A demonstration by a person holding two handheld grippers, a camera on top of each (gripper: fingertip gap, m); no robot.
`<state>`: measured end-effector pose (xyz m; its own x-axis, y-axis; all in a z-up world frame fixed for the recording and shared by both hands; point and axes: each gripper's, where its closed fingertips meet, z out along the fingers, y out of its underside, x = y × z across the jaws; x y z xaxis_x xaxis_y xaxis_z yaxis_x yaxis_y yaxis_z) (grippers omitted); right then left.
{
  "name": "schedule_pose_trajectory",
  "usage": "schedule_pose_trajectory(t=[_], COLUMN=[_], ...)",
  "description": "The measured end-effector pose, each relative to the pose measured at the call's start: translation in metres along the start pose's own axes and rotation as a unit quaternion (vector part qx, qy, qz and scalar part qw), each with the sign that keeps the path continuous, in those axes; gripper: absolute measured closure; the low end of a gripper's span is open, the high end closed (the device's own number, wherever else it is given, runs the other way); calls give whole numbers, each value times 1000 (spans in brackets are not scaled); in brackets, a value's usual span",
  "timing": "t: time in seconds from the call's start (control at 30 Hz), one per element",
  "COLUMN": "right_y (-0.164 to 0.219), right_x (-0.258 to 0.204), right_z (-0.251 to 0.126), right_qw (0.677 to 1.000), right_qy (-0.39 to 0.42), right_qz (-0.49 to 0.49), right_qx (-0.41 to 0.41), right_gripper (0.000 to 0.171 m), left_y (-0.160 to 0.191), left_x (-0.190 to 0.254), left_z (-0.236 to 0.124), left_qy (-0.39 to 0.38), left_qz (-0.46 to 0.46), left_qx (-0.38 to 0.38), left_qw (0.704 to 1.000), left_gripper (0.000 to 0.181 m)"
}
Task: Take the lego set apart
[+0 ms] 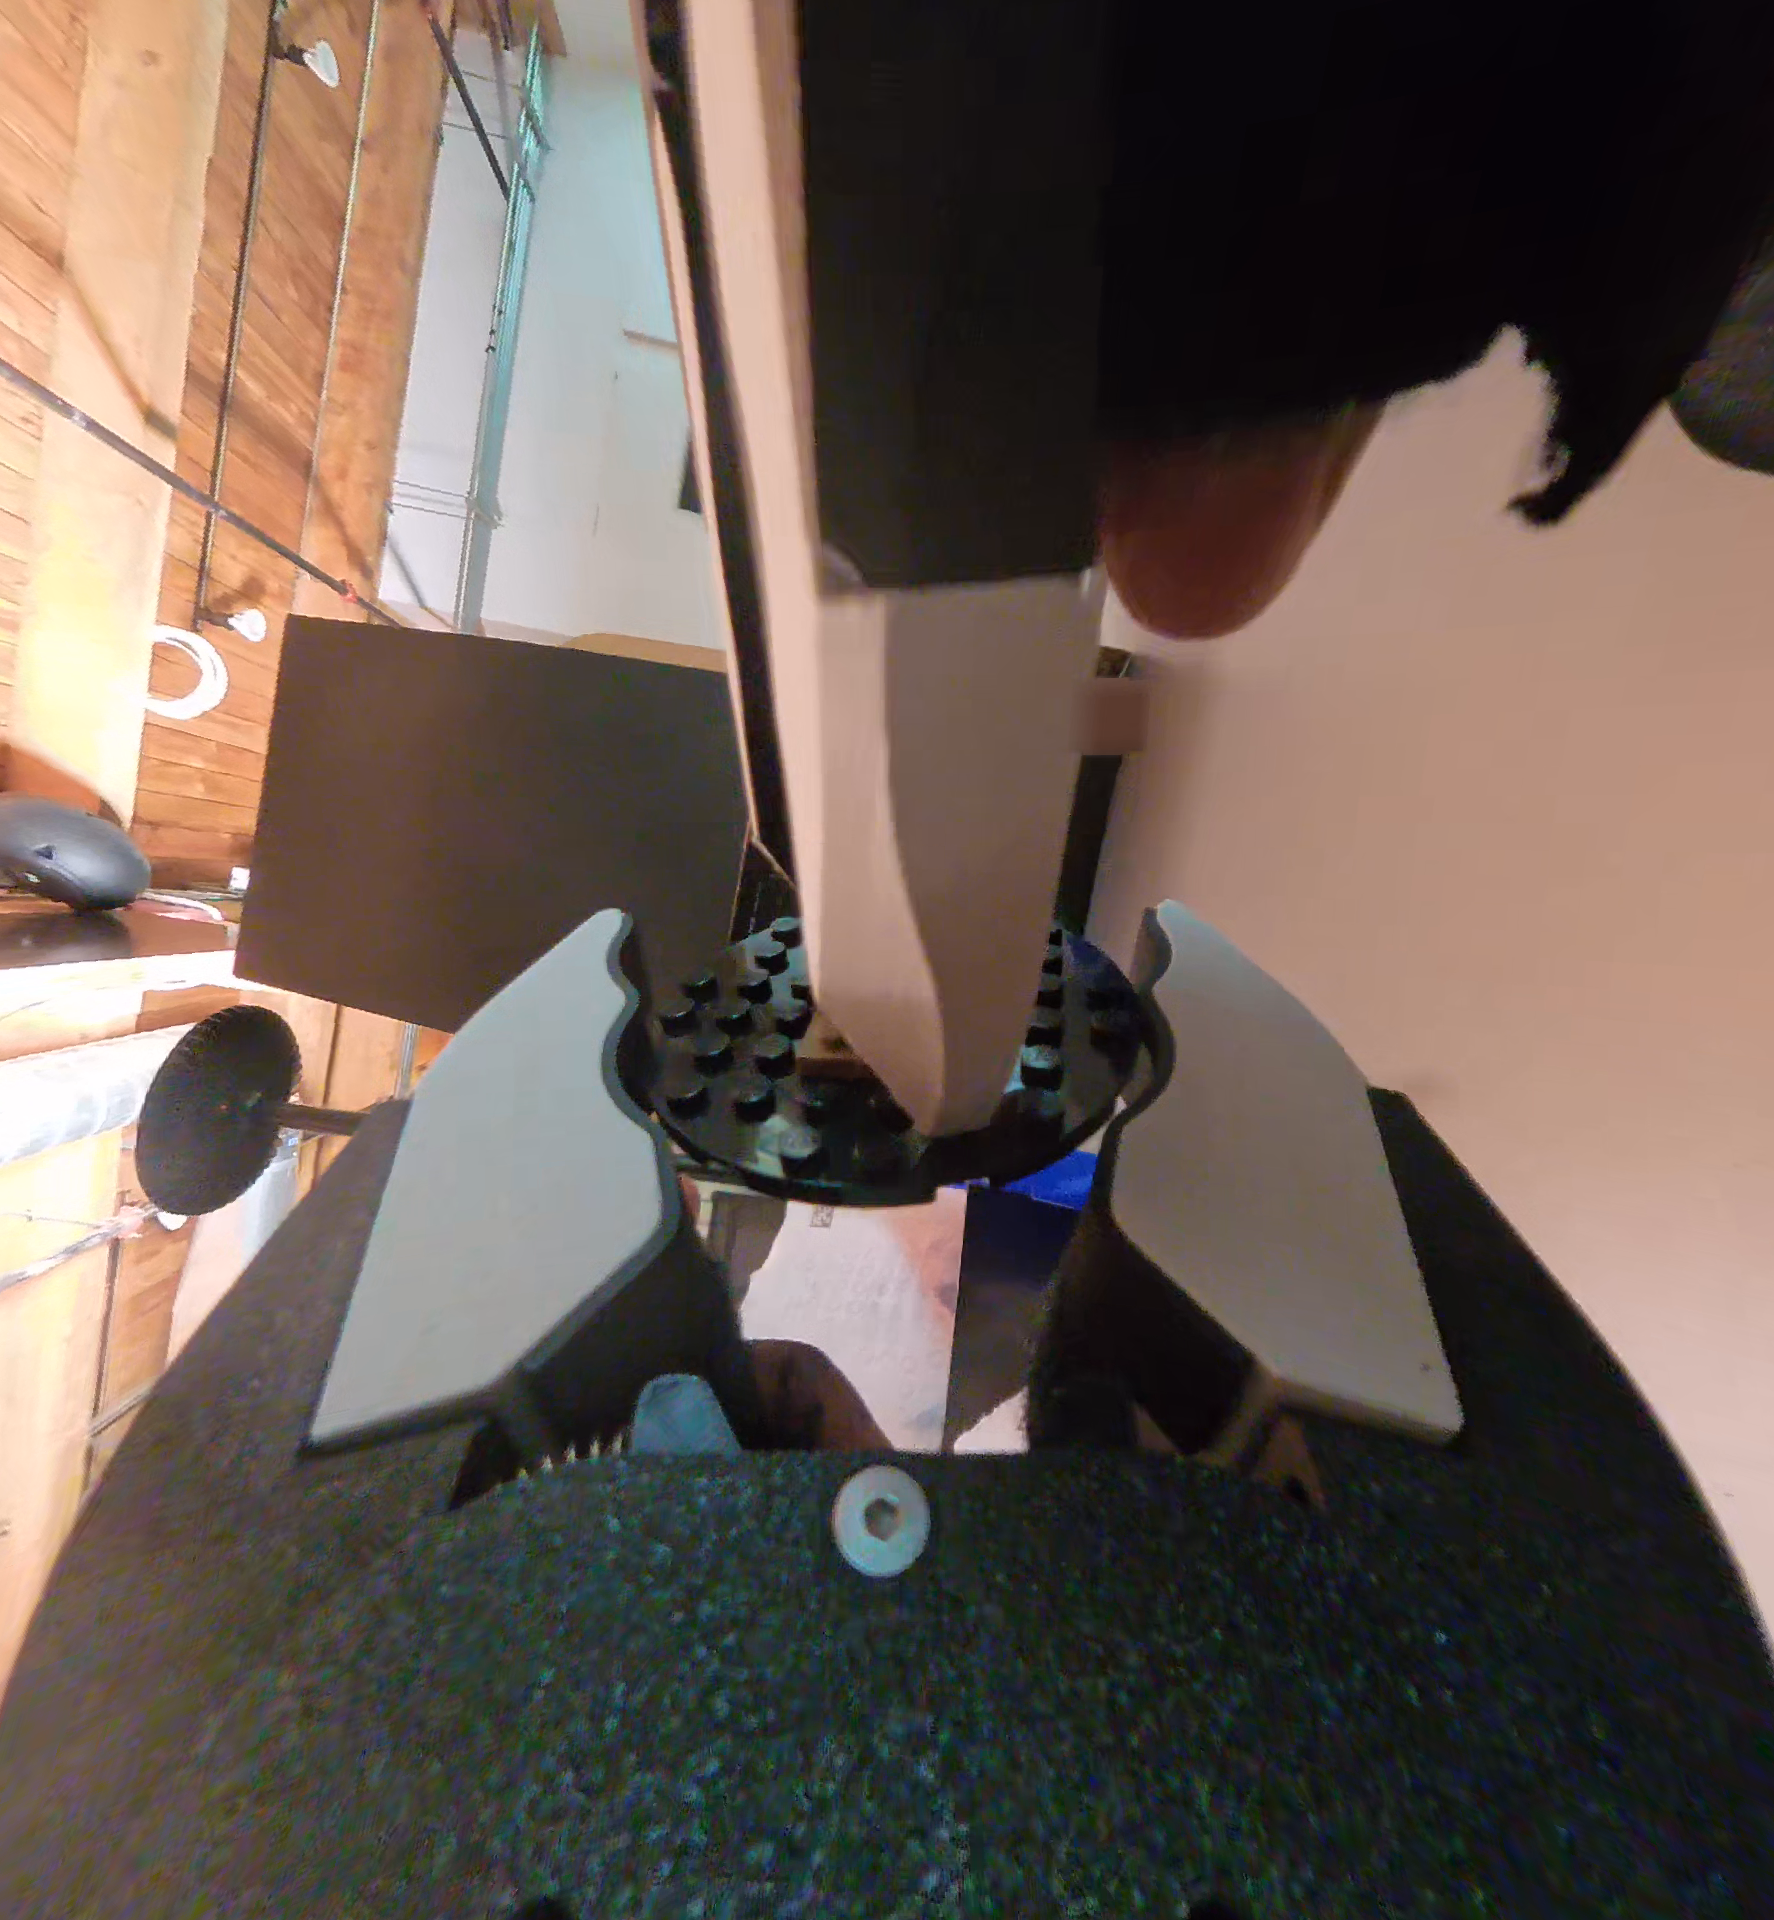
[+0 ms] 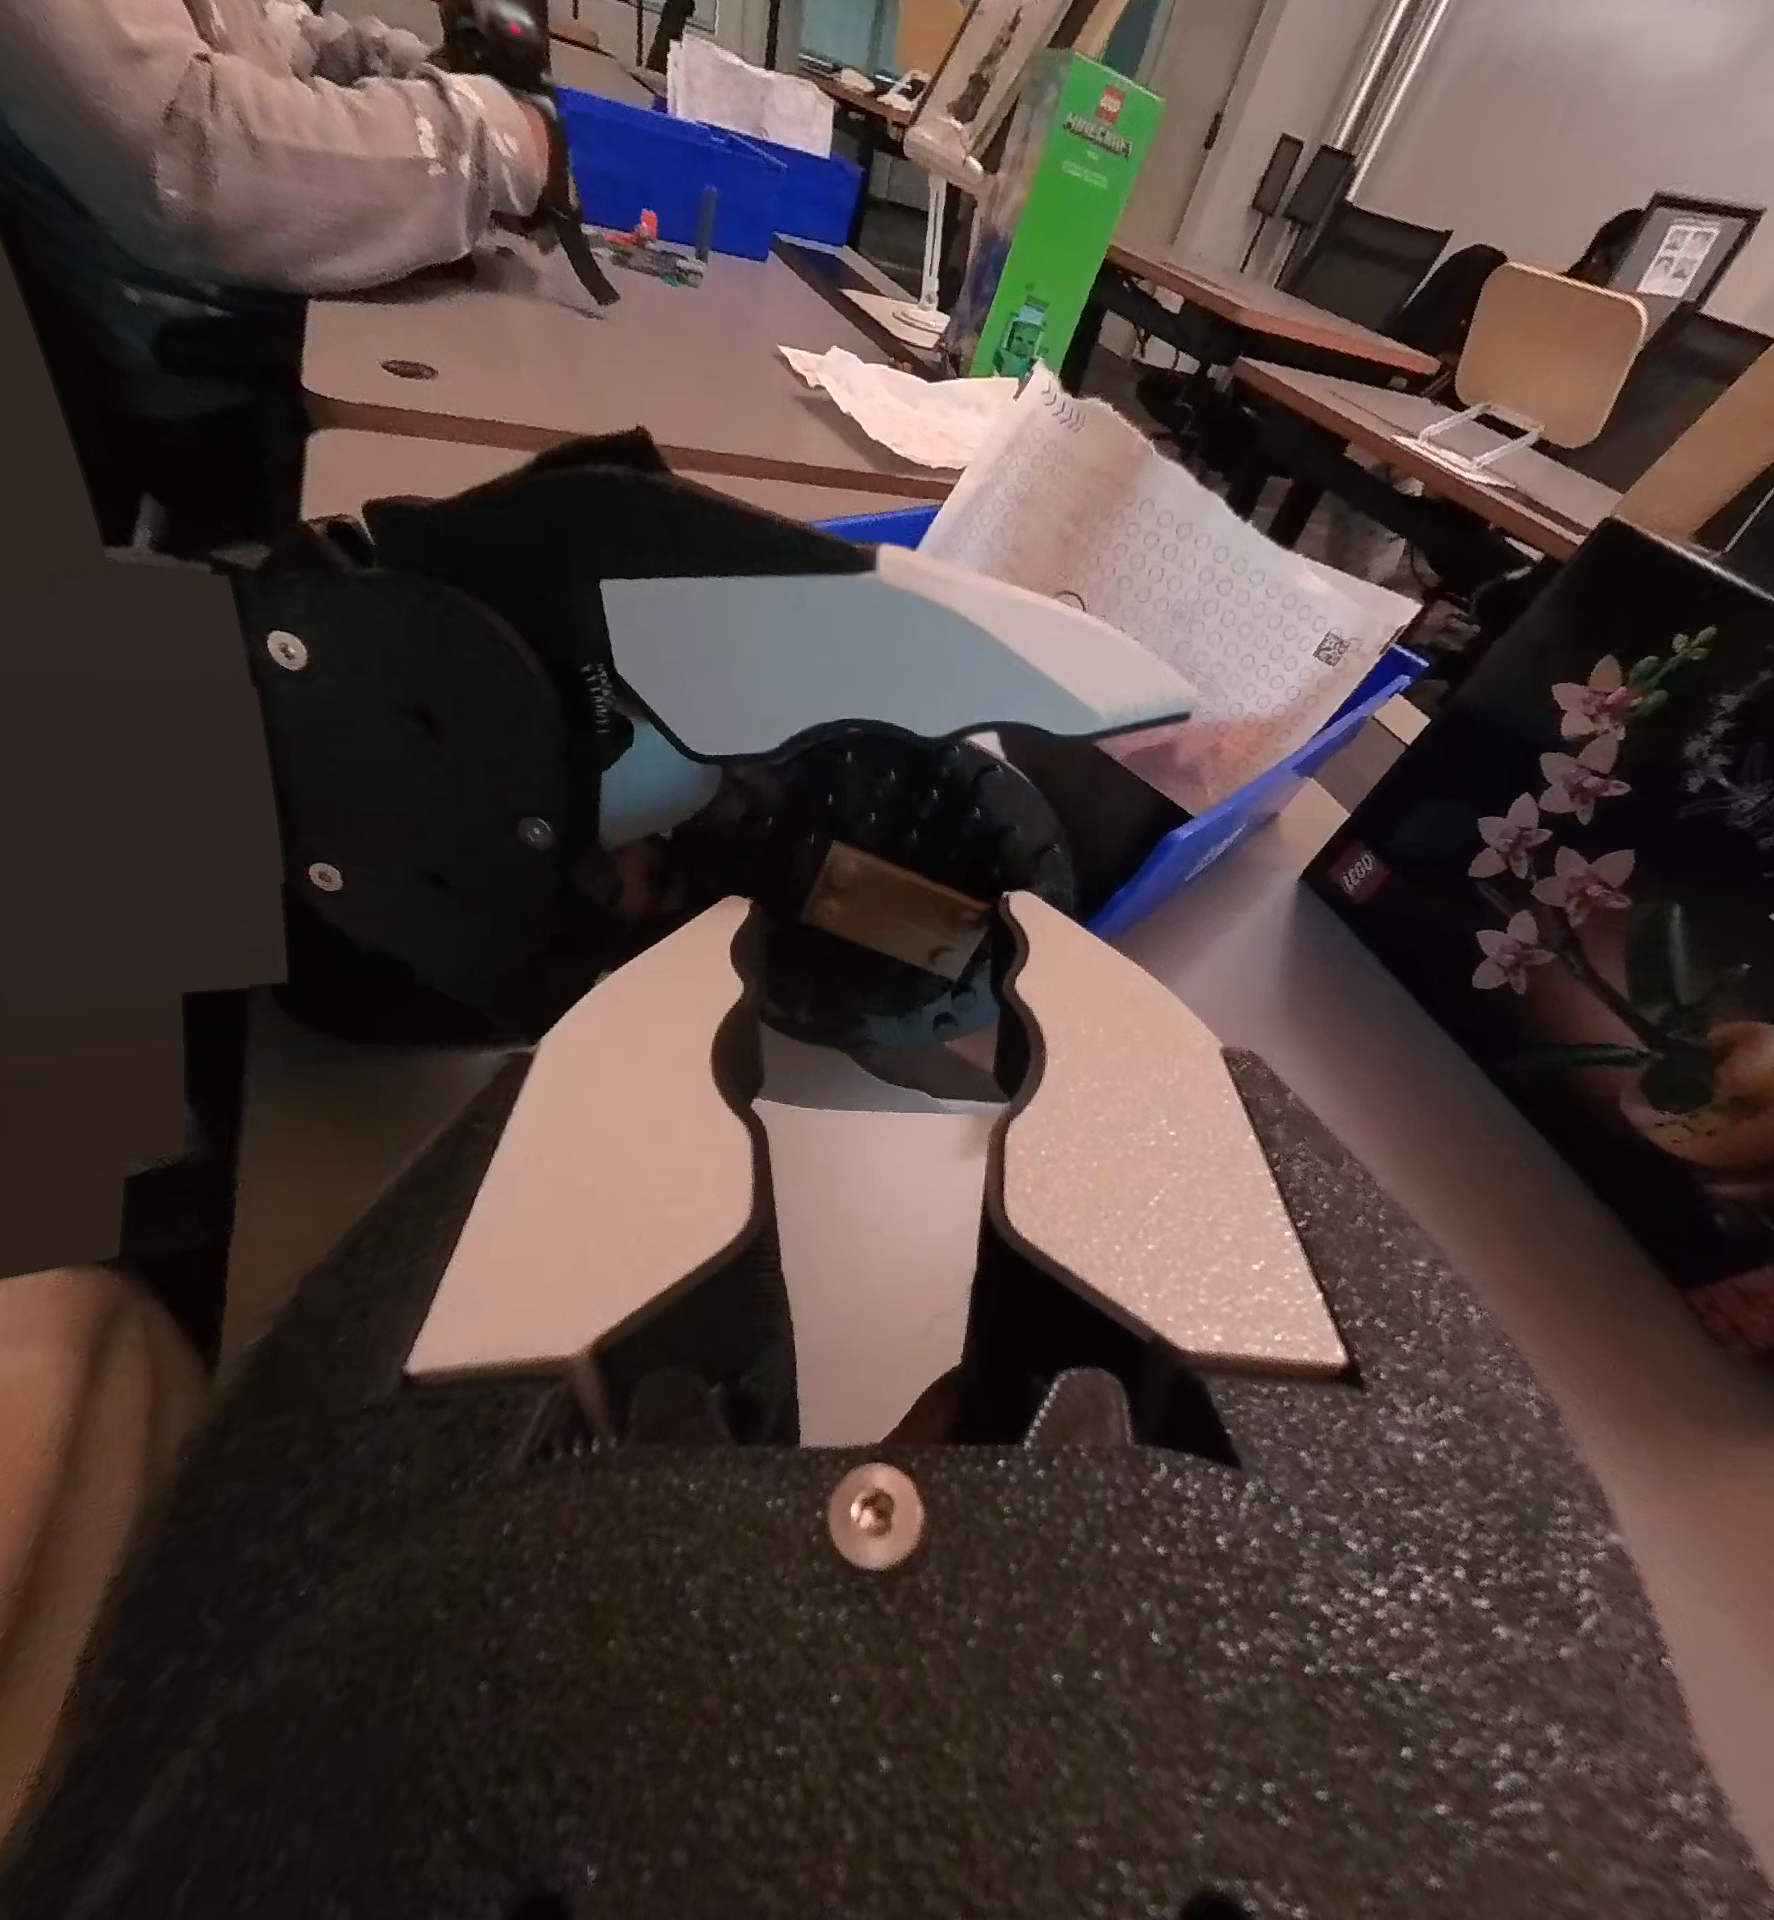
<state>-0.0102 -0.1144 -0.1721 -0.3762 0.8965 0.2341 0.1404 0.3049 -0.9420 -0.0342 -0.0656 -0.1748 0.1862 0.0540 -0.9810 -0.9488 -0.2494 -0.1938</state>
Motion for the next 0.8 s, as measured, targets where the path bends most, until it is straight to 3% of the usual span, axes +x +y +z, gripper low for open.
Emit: schedule_pose_trajectory(t=[0.2, 0.4, 0.8], right_y=[-1, -4, -10], right_x=[-2, -5, -5], right_z=[-6, -6, -9], right_qw=[1000, 999, 999], right_qy=[-20, -20, -12], right_qz=[-23, -28, -39], right_qx=[0, 0, 29], right_gripper=[137, 132, 138], left_y=[-8, -8, -10], left_x=[-2, -6, -6], left_z=[-4, -5, -8], left_qy=[-13, -20, 15], left_qz=[35, 43, -27], left_qx=[22, 19, 23], left_qw=[999, 999, 999], left_gripper=[94, 93, 94])
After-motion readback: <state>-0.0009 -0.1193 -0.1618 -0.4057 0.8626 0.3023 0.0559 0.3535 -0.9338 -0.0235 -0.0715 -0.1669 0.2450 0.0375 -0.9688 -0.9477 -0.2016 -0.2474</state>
